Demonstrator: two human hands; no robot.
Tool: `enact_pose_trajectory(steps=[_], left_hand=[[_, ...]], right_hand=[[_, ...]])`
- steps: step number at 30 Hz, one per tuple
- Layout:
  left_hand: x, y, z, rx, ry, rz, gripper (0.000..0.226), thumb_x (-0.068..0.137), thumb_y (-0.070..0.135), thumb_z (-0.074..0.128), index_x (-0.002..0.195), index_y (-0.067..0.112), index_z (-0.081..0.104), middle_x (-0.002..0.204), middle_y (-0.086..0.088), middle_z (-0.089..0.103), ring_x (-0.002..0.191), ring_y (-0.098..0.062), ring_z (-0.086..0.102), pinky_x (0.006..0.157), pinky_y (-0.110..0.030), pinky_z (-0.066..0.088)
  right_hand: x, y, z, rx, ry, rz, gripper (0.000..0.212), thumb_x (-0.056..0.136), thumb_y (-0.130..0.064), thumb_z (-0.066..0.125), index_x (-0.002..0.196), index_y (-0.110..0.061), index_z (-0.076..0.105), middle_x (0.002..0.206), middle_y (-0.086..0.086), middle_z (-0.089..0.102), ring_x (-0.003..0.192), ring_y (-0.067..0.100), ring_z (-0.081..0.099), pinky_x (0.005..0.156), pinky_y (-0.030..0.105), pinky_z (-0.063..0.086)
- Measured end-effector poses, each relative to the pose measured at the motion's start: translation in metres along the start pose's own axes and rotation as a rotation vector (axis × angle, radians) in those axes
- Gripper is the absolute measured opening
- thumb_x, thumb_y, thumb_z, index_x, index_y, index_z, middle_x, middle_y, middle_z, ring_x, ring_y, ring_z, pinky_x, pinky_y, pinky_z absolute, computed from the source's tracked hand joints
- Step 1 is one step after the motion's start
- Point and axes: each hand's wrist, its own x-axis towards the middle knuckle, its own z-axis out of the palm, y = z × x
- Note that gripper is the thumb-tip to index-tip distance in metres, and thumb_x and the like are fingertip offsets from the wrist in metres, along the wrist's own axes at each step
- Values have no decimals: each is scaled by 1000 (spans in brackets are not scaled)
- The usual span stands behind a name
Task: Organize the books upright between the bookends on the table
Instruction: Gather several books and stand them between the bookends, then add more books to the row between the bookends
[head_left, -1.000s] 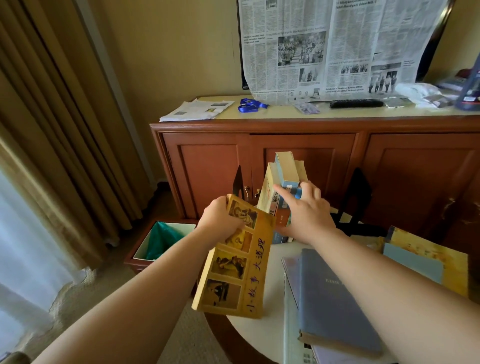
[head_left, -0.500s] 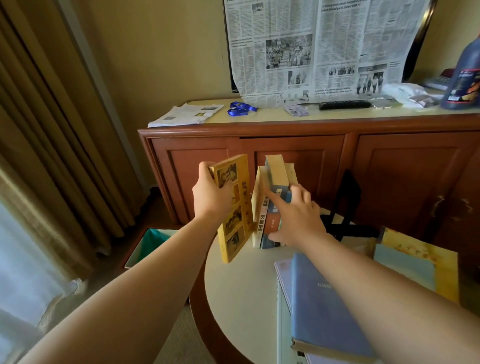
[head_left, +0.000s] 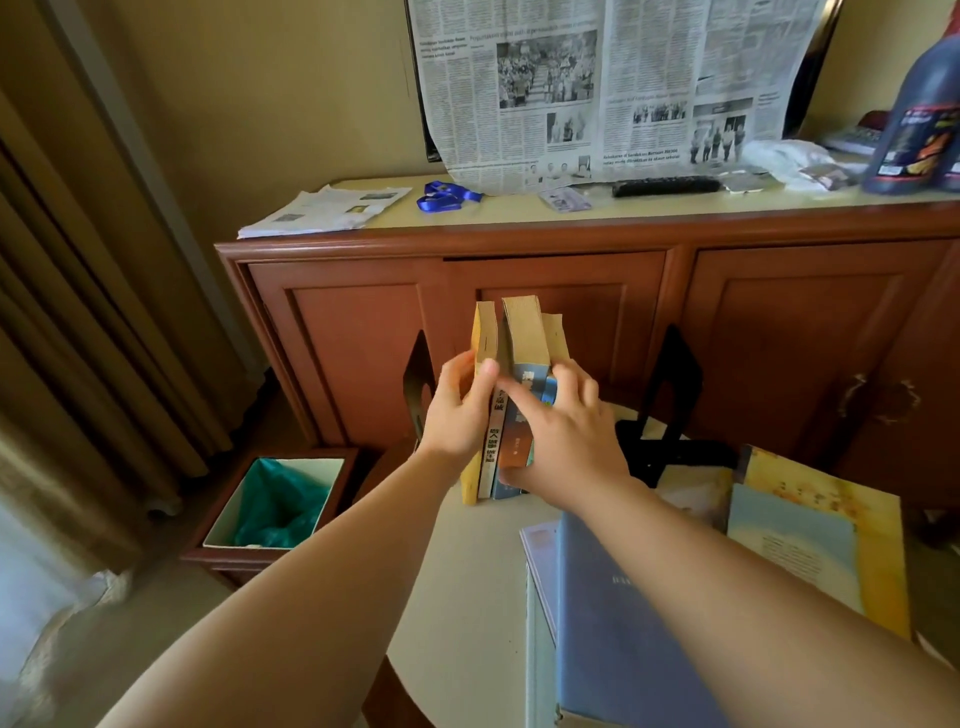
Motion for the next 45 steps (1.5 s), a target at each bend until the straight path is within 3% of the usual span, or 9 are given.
enact_pose_trajectory(steps=[3, 10, 16, 22, 28, 35, 38, 41, 45], left_hand=[[4, -11, -3, -111, -178, -149, 98, 75, 99, 44, 156, 43, 40, 154, 9, 52, 142, -14, 49, 120, -49, 39], [4, -11, -3, -94, -198, -340, 130, 49, 111, 44, 156, 37, 38, 146, 3, 59, 134, -21, 56, 117, -53, 41], [-9, 17, -7, 56, -203, -353, 71, 98, 81, 24, 149, 37, 44, 125, 13, 58, 118, -9, 48, 106, -41, 33], [0, 15, -15, 250, -136, -240, 88, 80, 94, 27, 128, 30, 64, 116, 4, 73, 113, -18, 67, 106, -52, 51], [-19, 40, -17, 249, 47, -105, 31, 107, 48, 49, 122, 25, 62, 107, 4, 73, 99, -14, 71, 94, -44, 60], [-37, 47, -23, 306, -23, -45, 43, 107, 38, 53, 148, 25, 53, 129, 3, 69, 106, -10, 66, 76, -26, 50], [-50, 46, -24, 324, -52, -81, 49, 107, 40, 55, 153, 24, 48, 141, 2, 64, 124, -19, 63, 90, -34, 50], [-69, 38, -25, 390, -71, -95, 51, 104, 42, 59, 152, 27, 51, 149, 2, 58, 131, -20, 58, 102, -39, 49], [-110, 18, -19, 486, -128, -187, 38, 101, 35, 67, 136, 24, 59, 129, 1, 65, 108, -18, 63, 78, -29, 51]], right_hand=[[0, 2, 2, 3, 7, -6, 99, 68, -65, 77, 152, -51, 25, 154, 13, 25, 148, 41, 19, 107, 56, 42], [0, 1, -3, 14, -13, -24, 106, 72, -66, 76, 156, -49, 14, 157, 13, 21, 151, 37, 14, 110, 54, 41], [2, 5, -13, 113, -57, -8, 121, 73, -64, 78, 163, -41, 1, 157, 10, 30, 151, 32, 21, 117, 62, 33], [-6, 9, -26, 143, -105, 53, 125, 73, -72, 76, 163, -37, -3, 166, 9, 24, 156, 36, 17, 121, 64, 24], [-48, 32, -45, 240, -64, 158, 108, 77, -53, 83, 162, -32, 19, 155, 3, 42, 143, 26, 36, 108, 45, 43], [-99, 56, -47, 300, -82, 301, 69, 92, -40, 74, 152, -28, 42, 150, -2, 50, 134, 20, 49, 96, 36, 47], [-122, 58, -49, 322, -64, 308, 54, 98, -36, 68, 147, -26, 49, 144, -6, 52, 112, 15, 56, 88, 32, 49], [-145, 58, -48, 333, -43, 321, 43, 100, -31, 65, 141, -25, 54, 136, -7, 58, 113, 15, 57, 84, 29, 48], [-176, 54, -40, 296, -25, 350, 37, 98, -30, 68, 133, -26, 57, 128, -8, 61, 114, 12, 58, 88, 25, 50]])
